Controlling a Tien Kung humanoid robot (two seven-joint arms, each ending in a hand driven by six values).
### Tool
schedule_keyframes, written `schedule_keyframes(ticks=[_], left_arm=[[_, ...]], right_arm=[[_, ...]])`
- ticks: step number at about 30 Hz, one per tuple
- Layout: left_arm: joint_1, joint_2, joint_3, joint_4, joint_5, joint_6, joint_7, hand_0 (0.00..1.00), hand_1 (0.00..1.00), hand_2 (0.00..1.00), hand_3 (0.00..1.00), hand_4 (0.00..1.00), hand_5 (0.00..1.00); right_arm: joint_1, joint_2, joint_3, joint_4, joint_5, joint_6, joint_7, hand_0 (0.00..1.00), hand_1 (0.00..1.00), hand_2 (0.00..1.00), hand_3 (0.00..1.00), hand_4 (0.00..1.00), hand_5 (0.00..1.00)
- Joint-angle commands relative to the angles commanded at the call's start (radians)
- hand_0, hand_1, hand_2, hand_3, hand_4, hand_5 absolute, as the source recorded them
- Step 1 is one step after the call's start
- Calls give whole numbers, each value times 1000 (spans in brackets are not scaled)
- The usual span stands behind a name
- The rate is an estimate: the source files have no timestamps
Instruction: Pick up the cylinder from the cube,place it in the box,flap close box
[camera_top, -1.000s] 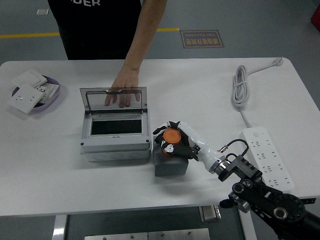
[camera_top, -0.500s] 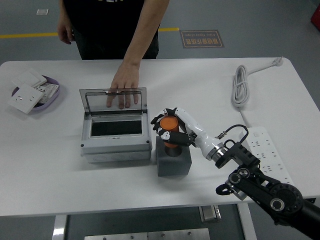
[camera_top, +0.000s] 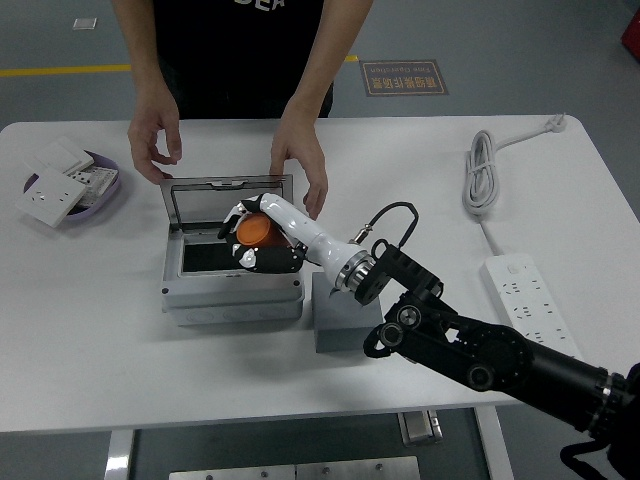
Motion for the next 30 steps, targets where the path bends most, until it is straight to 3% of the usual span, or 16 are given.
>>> schedule_keyframes(ticks=[9, 18, 19, 24, 25, 30], left_arm=[[0, 5, -14, 0, 15, -2, 2, 607, 602, 583, 577, 616, 186], [0, 11, -25, 0, 30, -5, 3, 607, 602, 584, 577, 615, 187], [0, 12, -27, 0, 32, -5, 3, 607, 602, 583, 576, 615, 187], [-1, 12, -30, 0, 38, -6, 4, 607, 602, 583, 576, 615, 187], [-1, 12, -31, 0, 38, -6, 4, 607, 602, 582, 576, 615, 187], [0, 14, -32, 0, 43, -7, 4, 607, 602, 582, 576, 615, 187]], right_arm=[[117, 43, -94, -49, -129, 20, -74, 270, 352, 389, 285, 2, 2], [184, 80, -145, -84, -277, 66, -160, 272, 369, 408, 335, 2, 2], [189, 81, -148, -88, -297, 76, -176, 297, 386, 444, 396, 2, 2], [208, 81, -158, -109, -374, 115, -234, 297, 386, 444, 396, 2, 2], [211, 81, -159, -113, -385, 121, -243, 301, 433, 483, 540, 25, 2], [220, 81, -163, -131, -386, 147, -249, 301, 433, 483, 540, 25, 2]])
